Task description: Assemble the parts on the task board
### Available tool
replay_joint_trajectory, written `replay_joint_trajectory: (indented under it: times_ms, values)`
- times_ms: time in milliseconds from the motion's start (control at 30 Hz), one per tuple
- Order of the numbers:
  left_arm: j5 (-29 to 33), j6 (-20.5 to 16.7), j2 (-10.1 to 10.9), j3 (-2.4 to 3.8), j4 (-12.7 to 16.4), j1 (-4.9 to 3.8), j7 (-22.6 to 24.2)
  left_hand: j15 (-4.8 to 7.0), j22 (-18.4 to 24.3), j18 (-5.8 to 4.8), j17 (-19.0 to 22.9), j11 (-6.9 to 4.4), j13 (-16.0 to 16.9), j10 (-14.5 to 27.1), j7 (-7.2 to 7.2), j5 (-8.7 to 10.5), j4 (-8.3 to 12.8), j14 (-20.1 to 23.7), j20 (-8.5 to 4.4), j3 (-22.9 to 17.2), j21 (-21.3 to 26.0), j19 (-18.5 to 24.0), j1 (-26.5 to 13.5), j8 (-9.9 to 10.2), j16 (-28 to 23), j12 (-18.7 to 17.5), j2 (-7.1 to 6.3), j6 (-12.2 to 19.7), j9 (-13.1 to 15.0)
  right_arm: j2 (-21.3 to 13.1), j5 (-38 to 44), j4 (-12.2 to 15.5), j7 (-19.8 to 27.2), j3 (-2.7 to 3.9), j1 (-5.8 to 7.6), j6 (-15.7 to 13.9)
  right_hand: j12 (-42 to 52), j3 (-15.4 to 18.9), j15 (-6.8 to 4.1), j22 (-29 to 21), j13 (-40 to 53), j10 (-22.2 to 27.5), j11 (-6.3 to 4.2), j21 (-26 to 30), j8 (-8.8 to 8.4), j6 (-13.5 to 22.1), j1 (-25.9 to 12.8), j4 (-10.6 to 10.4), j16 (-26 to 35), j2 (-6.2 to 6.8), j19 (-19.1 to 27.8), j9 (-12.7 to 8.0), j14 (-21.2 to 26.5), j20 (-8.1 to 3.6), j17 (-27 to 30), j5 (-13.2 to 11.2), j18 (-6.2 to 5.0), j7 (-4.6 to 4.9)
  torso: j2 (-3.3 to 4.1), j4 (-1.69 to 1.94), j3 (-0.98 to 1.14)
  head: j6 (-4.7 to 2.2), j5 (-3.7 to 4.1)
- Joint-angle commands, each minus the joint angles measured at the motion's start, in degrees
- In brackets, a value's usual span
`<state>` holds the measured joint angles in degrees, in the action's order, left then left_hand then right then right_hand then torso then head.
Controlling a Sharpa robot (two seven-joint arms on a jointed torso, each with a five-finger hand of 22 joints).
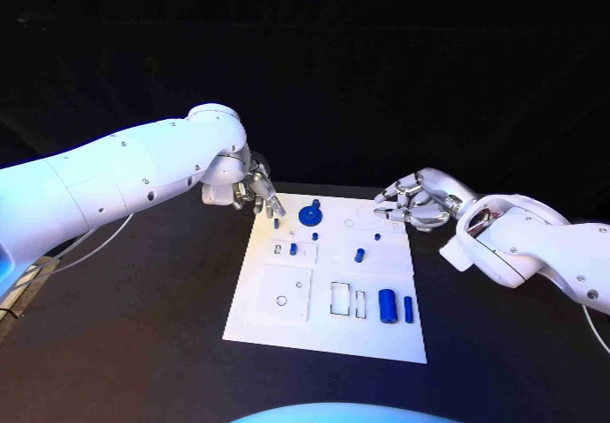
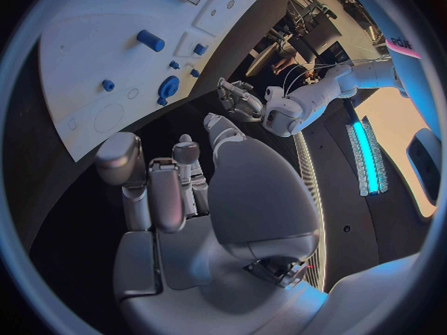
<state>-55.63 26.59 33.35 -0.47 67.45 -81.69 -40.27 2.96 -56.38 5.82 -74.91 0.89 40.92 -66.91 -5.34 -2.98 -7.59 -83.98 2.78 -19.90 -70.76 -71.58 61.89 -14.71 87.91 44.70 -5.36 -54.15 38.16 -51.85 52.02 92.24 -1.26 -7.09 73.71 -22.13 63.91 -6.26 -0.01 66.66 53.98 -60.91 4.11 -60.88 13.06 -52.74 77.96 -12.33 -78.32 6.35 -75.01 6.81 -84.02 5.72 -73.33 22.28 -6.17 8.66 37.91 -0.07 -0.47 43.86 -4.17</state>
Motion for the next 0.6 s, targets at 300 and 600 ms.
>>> replay_joint_trajectory:
  times_ms: [300, 600]
  values:
    - [-8.26, -13.80, 0.20, -0.37, -0.02, 1.32, 3.20, 0.13, -3.19, 0.47, -12.91, -0.44, 1.05, -1.88, 0.62, 0.19, -4.14, -5.35, -0.08, 2.73, -1.91, -2.79, -0.86, -1.30, 0.58, 1.90, -2.39, -2.99, -1.01, -0.06, 0.37, 0.02, 0.26, -0.03, -0.33, 0.46, -0.24, 0.01, -0.42, 0.00, 0.01, 0.35, -0.13, 0.34, 0.18, 0.41, -0.42, -0.30, 0.33, 0.09, 0.26, 0.09, -2.01, -0.08, 0.02, 0.36, -0.29, 0.14, 0.09, 0.04, -0.04, -0.58, -0.33]
    - [-12.40, -15.00, -2.39, -0.85, -3.51, 3.75, 3.85, 0.07, -3.69, 0.35, -12.90, -0.34, 1.15, -1.83, 0.50, 0.16, -6.13, -5.35, -0.12, 4.55, -2.20, -3.18, -0.35, -1.23, 0.58, 2.26, -2.87, -2.44, -1.60, 0.03, 0.37, 0.05, 0.31, -0.03, -0.42, 0.47, -0.24, 0.01, -0.42, 0.00, 0.01, 0.35, -0.13, 0.34, 0.18, 0.41, -0.42, -0.30, 0.33, 0.09, 0.26, 0.09, -2.01, -0.08, 0.02, 0.36, -0.29, 0.14, 0.22, -0.22, -0.05, -0.55, -0.70]
